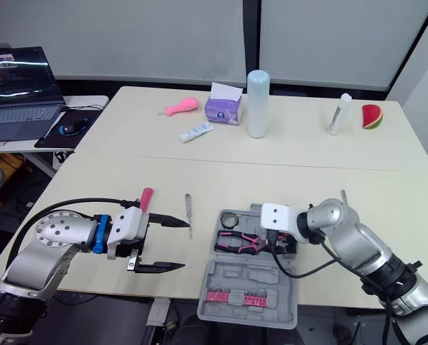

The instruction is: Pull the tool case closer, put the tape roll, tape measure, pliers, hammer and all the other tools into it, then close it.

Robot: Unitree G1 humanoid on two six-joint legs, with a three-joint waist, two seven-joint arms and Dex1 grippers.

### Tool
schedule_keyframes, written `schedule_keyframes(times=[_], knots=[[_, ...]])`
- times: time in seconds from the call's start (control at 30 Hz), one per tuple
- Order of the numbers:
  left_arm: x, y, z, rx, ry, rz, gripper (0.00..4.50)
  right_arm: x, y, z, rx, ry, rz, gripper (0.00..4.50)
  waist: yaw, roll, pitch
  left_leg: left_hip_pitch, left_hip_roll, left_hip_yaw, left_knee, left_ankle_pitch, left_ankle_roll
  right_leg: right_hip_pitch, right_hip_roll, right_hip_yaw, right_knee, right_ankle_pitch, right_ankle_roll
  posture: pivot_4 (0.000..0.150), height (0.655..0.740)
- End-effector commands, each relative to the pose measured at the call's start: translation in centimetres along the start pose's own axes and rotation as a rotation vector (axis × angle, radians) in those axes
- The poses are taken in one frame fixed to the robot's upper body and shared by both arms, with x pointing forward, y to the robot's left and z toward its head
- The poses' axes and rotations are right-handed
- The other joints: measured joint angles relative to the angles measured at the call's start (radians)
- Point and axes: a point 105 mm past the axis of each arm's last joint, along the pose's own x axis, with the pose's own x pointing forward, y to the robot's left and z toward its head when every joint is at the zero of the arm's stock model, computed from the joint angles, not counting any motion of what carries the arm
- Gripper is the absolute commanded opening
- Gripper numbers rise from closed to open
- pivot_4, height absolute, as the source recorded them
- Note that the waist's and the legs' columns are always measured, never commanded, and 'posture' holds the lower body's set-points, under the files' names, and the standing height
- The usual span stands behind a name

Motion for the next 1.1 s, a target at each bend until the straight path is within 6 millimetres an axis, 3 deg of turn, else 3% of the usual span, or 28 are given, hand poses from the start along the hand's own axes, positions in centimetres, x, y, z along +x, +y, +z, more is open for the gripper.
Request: schedule_keyframes(times=[0.03,0.17,0.3,0.6,0.83,0.97,1.1], knots=[[-0.1,0.0,0.8,0.023,-0.019,0.010,4.50,-0.1,0.2,3.1,-0.029,-0.140,-0.035,3.62,-0.001,0.000,0.000,0.000,0.000,0.000,0.000,0.000,0.000,0.000,0.000,0.000,0.000,0.000,0.000,0.150,0.7161],[-0.1,0.1,0.7,0.024,-0.017,0.013,4.50,1.6,1.1,3.2,0.002,-0.162,-0.042,2.48,0.001,0.000,0.000,0.000,0.000,0.000,0.000,0.000,0.000,0.000,0.000,0.000,0.000,0.000,0.000,0.150,0.7161],[-0.1,0.2,0.7,0.024,-0.015,0.013,4.50,3.6,1.9,2.3,0.011,-0.135,-0.043,1.66,0.001,0.000,0.000,0.000,-0.001,0.000,0.000,0.000,0.000,0.000,0.000,0.000,0.000,0.000,0.000,0.150,0.7161],[0.0,0.1,0.6,0.022,-0.014,0.015,4.50,5.8,2.4,0.0,0.038,-0.036,-0.006,0.01,0.000,0.000,0.000,0.000,0.000,0.000,0.000,0.000,-0.001,0.000,0.000,0.000,0.001,0.000,0.000,0.150,0.7161],[0.0,-0.1,0.5,0.013,-0.014,0.020,4.50,6.9,3.1,-2.1,0.021,0.059,0.033,0.01,0.000,-0.001,-0.001,0.003,0.000,0.000,0.000,0.000,-0.001,0.001,0.000,0.000,0.002,0.000,0.000,0.150,0.7161],[-0.3,-0.3,0.0,-0.020,-0.014,0.043,4.50,6.0,2.2,1.7,-0.037,-0.117,-0.007,0.01,-0.001,-0.002,-0.001,0.003,0.000,0.000,0.000,0.000,0.000,0.001,0.000,0.000,0.001,0.000,0.000,0.150,0.7161],[-0.7,-0.2,-0.7,-0.053,0.004,0.077,4.50,3.2,1.4,4.6,-0.062,-0.287,-0.070,0.01,0.001,-0.002,-0.001,0.003,0.000,0.000,0.000,0.000,0.000,0.001,0.000,0.000,0.002,0.000,0.000,0.150,0.7161]])
